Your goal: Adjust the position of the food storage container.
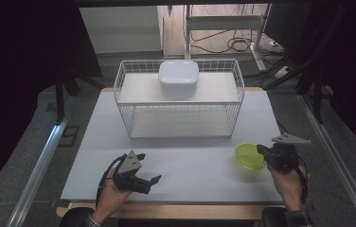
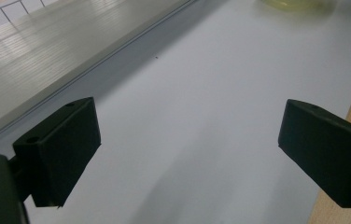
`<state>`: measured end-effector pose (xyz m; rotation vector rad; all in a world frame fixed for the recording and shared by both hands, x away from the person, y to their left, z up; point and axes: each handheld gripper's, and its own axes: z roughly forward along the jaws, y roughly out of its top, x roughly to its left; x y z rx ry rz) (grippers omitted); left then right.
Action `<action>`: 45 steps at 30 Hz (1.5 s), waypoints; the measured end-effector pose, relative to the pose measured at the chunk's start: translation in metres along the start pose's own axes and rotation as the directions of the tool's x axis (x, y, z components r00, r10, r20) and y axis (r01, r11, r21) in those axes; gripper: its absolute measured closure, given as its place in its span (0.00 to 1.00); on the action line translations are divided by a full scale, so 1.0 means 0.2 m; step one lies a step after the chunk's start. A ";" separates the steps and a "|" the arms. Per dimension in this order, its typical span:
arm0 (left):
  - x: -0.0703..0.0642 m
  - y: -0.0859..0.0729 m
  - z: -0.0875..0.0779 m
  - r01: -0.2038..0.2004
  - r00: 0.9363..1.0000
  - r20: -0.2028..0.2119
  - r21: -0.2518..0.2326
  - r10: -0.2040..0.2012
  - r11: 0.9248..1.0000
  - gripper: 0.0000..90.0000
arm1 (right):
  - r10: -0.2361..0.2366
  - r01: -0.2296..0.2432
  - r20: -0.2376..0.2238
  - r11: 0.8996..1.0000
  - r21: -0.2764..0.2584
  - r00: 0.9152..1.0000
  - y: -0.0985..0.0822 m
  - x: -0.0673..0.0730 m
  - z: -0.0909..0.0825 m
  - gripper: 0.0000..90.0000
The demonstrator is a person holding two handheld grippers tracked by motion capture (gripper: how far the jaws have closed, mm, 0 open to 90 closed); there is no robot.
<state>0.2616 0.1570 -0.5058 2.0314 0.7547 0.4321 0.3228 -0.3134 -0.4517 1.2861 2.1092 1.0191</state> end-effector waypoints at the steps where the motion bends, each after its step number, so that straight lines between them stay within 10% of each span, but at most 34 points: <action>1: 0.00 0.00 0.00 0.000 1.000 0.000 0.000 0.000 1.000 0.06 | 0.009 -0.009 0.011 1.000 0.004 1.000 -0.01 -0.02 0.00 0.99; 19: 0.01 0.00 0.00 -0.010 1.000 -0.006 0.020 0.010 1.000 0.06 | 0.032 -0.044 0.127 0.995 0.093 0.991 -0.10 -0.11 0.04 0.99; 36: 0.00 0.00 0.01 -0.016 1.000 0.000 0.028 0.016 0.999 0.06 | 0.040 -0.037 -0.021 0.993 0.114 0.999 -0.08 0.06 0.13 0.99; 45: 0.00 0.00 0.01 -0.016 1.000 -0.003 0.034 0.016 0.999 0.06 | 0.071 -0.065 -0.037 0.986 0.152 0.997 -0.11 0.02 0.14 0.99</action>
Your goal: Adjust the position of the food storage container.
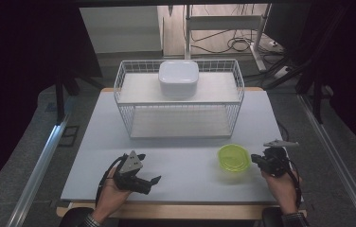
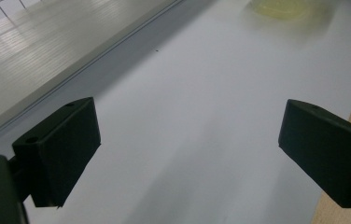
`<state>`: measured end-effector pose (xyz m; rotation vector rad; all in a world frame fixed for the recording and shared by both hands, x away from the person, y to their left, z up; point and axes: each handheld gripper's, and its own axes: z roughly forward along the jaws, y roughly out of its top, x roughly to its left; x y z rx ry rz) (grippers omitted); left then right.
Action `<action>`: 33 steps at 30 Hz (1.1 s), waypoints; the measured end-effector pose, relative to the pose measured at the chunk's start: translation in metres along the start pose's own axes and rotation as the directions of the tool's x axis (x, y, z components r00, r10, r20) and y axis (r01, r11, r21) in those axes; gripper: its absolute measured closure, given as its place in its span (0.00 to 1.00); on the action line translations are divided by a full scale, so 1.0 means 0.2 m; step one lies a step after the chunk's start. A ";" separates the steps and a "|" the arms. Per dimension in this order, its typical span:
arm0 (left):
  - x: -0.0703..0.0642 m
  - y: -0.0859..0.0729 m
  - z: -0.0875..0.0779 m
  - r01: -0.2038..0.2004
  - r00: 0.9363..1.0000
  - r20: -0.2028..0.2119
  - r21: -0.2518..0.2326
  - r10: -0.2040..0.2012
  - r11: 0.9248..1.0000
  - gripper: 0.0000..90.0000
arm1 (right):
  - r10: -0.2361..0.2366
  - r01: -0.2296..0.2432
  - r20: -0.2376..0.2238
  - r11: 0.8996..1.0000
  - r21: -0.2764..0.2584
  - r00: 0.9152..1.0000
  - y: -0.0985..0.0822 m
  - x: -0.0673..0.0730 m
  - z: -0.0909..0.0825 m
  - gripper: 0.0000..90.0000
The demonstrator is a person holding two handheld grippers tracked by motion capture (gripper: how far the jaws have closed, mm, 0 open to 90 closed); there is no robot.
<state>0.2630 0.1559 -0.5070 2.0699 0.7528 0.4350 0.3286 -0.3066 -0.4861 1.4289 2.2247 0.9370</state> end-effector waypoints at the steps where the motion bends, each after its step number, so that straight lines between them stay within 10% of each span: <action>1: 0.00 0.00 0.00 0.001 1.000 0.000 0.001 -0.001 1.000 0.06 | 0.001 -0.001 -0.004 1.000 0.003 1.000 0.00 0.00 0.00 0.99; 33: 0.00 0.00 0.02 -0.008 1.000 0.007 0.028 0.008 1.000 0.06 | -0.070 0.084 -0.186 0.994 0.064 0.980 0.01 0.23 0.16 0.98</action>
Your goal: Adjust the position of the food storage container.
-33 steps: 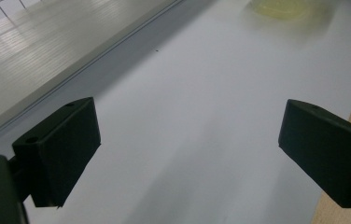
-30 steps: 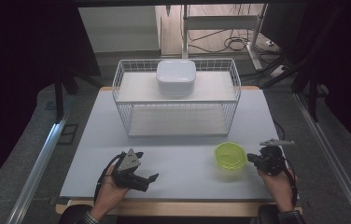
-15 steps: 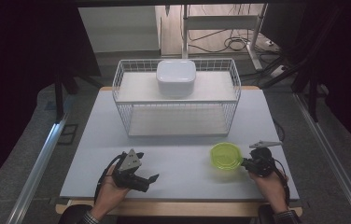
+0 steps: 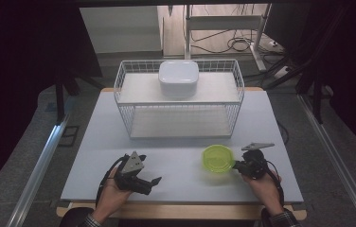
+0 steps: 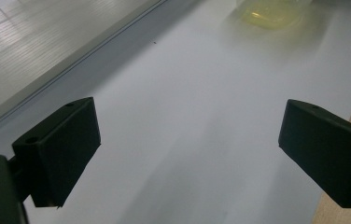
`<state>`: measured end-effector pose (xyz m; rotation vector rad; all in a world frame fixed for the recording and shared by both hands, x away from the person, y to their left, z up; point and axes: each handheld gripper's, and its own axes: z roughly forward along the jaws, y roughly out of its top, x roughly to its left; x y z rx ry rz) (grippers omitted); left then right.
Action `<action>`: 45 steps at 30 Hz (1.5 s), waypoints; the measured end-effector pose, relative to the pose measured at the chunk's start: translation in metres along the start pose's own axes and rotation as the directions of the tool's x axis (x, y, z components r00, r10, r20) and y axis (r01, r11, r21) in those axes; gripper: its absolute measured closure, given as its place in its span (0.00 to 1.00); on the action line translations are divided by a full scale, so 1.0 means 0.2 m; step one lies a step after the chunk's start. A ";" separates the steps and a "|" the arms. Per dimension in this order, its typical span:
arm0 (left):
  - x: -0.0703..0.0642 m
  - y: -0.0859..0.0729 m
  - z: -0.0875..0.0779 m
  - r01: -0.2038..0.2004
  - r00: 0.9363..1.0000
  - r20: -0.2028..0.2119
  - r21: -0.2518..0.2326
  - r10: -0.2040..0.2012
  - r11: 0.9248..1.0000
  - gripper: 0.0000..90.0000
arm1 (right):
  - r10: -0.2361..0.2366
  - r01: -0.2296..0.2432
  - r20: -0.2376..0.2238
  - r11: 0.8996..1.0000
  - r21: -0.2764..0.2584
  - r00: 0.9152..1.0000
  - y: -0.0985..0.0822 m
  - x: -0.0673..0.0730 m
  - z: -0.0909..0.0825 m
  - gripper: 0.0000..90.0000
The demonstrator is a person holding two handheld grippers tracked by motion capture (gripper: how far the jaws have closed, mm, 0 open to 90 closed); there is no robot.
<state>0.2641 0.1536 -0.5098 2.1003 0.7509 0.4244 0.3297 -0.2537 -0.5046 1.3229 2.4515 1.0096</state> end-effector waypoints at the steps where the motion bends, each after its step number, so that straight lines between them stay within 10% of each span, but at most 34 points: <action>1: 0.00 0.00 0.00 0.000 1.000 0.000 0.001 0.000 1.000 0.06 | 0.000 0.000 -0.002 1.000 0.003 1.000 0.00 0.01 0.01 0.98; 45: 0.00 -0.01 0.02 0.013 1.000 0.011 0.023 -0.013 1.000 0.06 | -0.160 0.164 -0.199 0.986 0.005 0.967 0.31 0.38 0.41 0.98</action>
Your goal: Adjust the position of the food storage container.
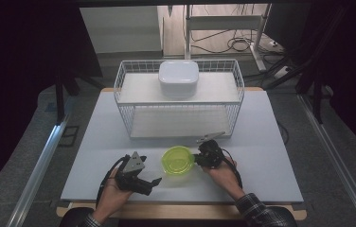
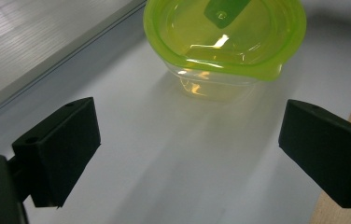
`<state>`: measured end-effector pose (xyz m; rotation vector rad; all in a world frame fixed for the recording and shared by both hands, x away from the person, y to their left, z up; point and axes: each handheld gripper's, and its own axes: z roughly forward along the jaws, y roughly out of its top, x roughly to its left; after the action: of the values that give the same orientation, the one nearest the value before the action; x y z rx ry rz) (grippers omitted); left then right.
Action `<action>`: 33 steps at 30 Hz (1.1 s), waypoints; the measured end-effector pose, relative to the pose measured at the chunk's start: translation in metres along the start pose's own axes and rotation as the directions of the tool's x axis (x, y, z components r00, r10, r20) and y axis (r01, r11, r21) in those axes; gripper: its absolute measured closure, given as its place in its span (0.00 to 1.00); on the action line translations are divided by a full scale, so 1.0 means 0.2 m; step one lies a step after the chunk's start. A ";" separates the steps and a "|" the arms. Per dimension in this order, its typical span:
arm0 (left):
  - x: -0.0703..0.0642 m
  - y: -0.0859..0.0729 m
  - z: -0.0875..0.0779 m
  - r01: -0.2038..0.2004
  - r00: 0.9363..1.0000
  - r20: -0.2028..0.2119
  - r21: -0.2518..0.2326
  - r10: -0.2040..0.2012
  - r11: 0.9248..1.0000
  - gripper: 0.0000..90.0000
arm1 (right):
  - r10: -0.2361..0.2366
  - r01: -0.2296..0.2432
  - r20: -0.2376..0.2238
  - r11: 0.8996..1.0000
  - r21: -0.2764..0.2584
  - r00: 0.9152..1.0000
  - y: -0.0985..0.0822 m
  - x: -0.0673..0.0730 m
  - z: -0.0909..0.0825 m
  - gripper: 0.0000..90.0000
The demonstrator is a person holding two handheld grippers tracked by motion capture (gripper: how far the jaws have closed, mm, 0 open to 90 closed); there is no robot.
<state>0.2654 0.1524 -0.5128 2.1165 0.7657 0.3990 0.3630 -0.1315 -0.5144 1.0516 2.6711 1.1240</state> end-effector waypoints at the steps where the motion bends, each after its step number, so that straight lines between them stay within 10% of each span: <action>1: 0.00 0.00 0.00 -0.001 1.000 0.001 0.002 0.001 1.000 0.06 | -0.005 0.005 -0.002 1.000 0.000 1.000 0.00 0.00 0.01 0.98; 13: 0.00 0.00 -0.01 0.004 1.000 0.003 0.001 -0.004 1.000 0.06 | -0.038 0.041 0.097 0.999 -0.034 0.995 0.00 -0.06 -0.09 0.85; 21: 0.01 -0.01 -0.02 0.011 1.000 0.004 -0.003 -0.011 1.000 0.06 | -0.062 0.077 0.158 0.993 -0.091 0.986 -0.04 -0.06 -0.22 0.53; 33: 0.02 -0.05 -0.05 0.027 1.000 0.001 -0.007 -0.027 1.000 0.05 | -0.089 0.106 0.125 0.984 -0.141 0.988 -0.12 -0.02 -0.29 0.11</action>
<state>0.2591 0.1659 -0.5149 2.0970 0.7904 0.3855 0.3354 -0.1817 -0.4879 0.9210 2.4769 1.1804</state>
